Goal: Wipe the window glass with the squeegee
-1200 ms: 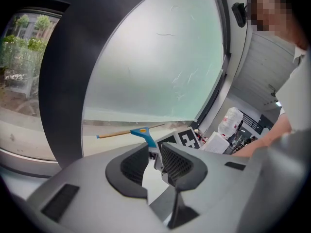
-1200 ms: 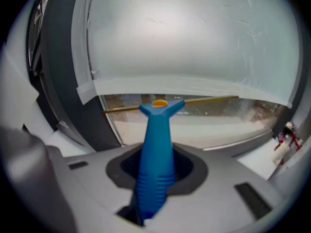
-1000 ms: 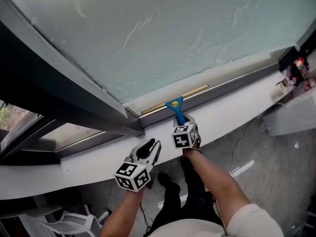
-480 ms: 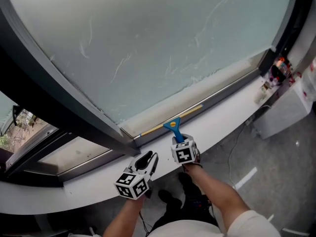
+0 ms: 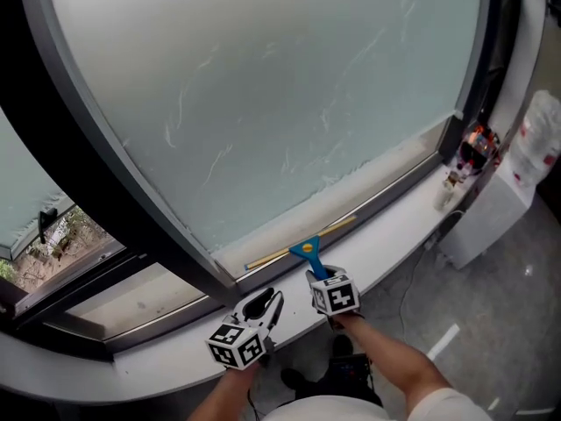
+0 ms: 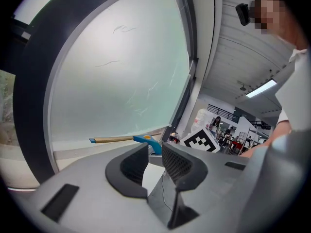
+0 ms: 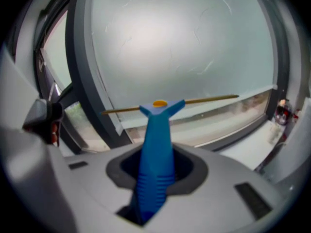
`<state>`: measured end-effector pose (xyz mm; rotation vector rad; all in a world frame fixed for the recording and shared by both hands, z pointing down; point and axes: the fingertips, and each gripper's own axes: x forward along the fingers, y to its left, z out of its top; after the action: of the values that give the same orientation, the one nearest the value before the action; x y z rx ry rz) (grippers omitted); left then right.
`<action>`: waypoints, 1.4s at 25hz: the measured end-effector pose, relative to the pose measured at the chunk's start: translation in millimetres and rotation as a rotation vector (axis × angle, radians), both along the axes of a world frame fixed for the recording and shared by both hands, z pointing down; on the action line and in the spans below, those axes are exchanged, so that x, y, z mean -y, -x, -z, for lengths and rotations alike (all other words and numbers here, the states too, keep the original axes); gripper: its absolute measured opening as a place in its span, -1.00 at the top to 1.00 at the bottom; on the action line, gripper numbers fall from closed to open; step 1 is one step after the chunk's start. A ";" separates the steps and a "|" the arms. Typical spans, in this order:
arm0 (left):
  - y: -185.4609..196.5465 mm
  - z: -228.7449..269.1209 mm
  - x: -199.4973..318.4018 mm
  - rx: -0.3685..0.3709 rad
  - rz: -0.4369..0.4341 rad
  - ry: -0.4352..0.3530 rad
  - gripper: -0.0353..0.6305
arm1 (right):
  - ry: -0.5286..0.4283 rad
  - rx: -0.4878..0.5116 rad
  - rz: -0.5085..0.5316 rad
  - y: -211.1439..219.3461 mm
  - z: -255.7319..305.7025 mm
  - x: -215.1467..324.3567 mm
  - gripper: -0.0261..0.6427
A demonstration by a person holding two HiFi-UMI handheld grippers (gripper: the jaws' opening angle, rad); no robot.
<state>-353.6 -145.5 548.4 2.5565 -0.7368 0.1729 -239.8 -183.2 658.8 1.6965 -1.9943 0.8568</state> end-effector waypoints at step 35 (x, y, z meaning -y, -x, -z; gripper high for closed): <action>-218.2 185.7 -16.5 -0.092 0.117 -0.286 0.57 | -0.262 -0.094 0.188 -244.8 233.3 -17.9 0.58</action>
<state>-135.5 -128.9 362.7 2.7551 -0.9304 -0.0947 5.0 -165.3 425.5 1.6133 -2.2353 0.4592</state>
